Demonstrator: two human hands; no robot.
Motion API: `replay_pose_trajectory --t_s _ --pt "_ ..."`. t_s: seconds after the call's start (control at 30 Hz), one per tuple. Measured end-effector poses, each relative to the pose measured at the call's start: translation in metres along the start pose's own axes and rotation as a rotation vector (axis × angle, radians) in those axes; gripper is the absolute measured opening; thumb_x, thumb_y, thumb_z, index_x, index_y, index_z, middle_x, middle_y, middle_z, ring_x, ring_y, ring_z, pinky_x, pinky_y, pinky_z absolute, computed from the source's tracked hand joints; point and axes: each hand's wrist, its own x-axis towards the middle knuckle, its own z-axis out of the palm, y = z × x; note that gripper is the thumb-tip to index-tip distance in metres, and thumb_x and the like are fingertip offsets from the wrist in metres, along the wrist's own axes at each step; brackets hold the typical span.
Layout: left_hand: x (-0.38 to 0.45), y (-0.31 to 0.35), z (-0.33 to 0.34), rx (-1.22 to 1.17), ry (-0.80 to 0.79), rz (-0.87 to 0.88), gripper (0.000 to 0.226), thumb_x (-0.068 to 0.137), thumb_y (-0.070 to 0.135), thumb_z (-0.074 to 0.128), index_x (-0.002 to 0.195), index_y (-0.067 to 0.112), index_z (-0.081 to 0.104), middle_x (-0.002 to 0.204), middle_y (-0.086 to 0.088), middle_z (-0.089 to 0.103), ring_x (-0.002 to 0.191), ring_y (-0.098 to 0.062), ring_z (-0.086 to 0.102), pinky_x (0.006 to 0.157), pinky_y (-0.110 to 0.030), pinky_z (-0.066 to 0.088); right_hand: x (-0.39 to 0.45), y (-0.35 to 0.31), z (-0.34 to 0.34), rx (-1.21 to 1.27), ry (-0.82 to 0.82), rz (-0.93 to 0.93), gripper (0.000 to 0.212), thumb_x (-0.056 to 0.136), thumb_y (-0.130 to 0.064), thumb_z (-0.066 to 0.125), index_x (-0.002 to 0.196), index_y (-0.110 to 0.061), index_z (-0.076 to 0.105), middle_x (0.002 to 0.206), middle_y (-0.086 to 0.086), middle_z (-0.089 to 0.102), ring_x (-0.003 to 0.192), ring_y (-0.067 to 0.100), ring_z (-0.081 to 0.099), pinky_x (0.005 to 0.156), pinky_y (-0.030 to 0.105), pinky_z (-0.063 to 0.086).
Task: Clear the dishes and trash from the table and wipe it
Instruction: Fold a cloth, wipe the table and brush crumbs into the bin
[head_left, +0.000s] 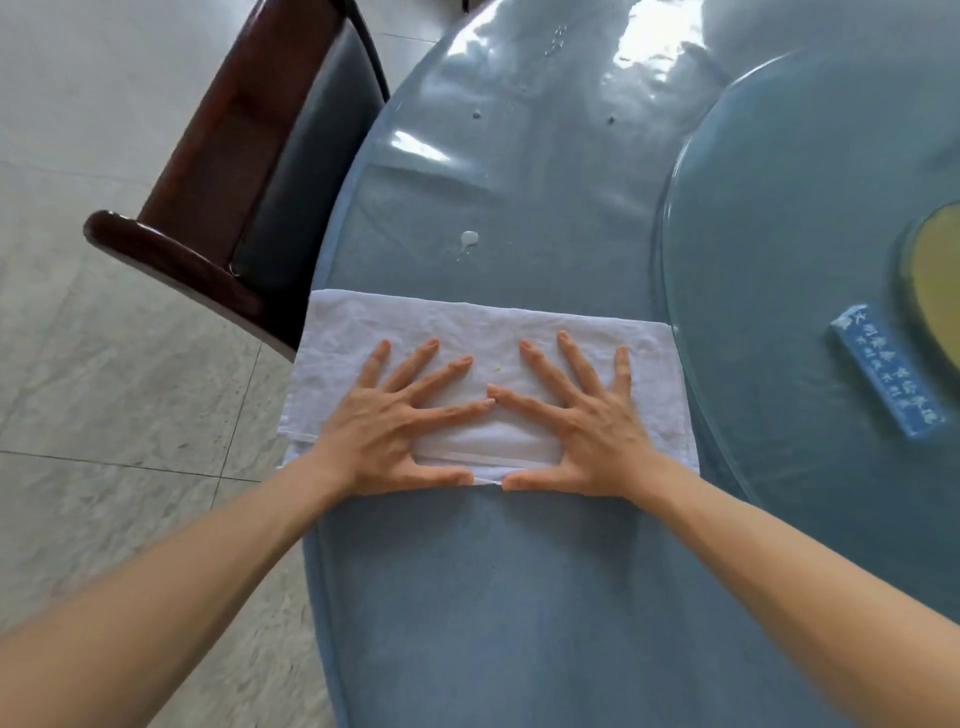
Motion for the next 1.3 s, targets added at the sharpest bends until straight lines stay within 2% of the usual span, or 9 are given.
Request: replay_pose_trajectory --t_s 0.27,0.5,0.73,1.3 --pt "0.038 -0.043 -0.009 -0.014 -0.018 0.042 0.082 0.078 0.094 0.036 0.151 0.065 0.012 0.169 0.016 0.008 0.158 -0.024 0.003 0.122 -0.063 0.008 0.043 0.013 -0.008 0.009 0.000 0.052 0.098 0.065 -0.105 0.034 0.152 -0.068 0.007 0.173 -0.013 -0.005 0.159 0.033 -0.007 0.109 0.085 0.002" --pt "0.081 -0.079 -0.018 -0.011 -0.025 0.095 0.087 0.076 0.095 0.037 0.151 0.064 0.006 0.170 0.013 0.003 0.158 -0.023 -0.001 0.124 -0.060 0.004 0.077 0.027 -0.015 0.031 -0.004 0.134 0.097 0.065 -0.106 0.031 0.149 -0.072 -0.002 0.171 -0.017 -0.011 0.158 0.029 -0.016 0.110 0.083 -0.003" --pt "0.148 -0.137 -0.030 -0.019 -0.045 0.135 0.085 0.075 0.096 0.038 0.147 0.070 0.002 0.169 0.018 -0.001 0.157 -0.017 -0.008 0.125 -0.054 -0.003 0.141 0.056 -0.026 0.049 -0.001 0.222 0.094 0.061 -0.107 0.021 0.145 -0.075 -0.007 0.170 -0.021 -0.015 0.159 0.025 -0.016 0.112 0.081 -0.006" --pt "0.304 -0.237 -0.060 -0.075 -0.071 0.255 0.081 0.075 0.095 0.041 0.142 0.076 -0.001 0.167 0.023 -0.005 0.156 -0.012 -0.014 0.126 -0.049 -0.008 0.271 0.135 -0.051 0.026 -0.032 0.362 0.093 0.065 -0.106 0.030 0.144 -0.076 -0.010 0.168 -0.022 -0.021 0.157 0.025 -0.022 0.113 0.079 -0.010"
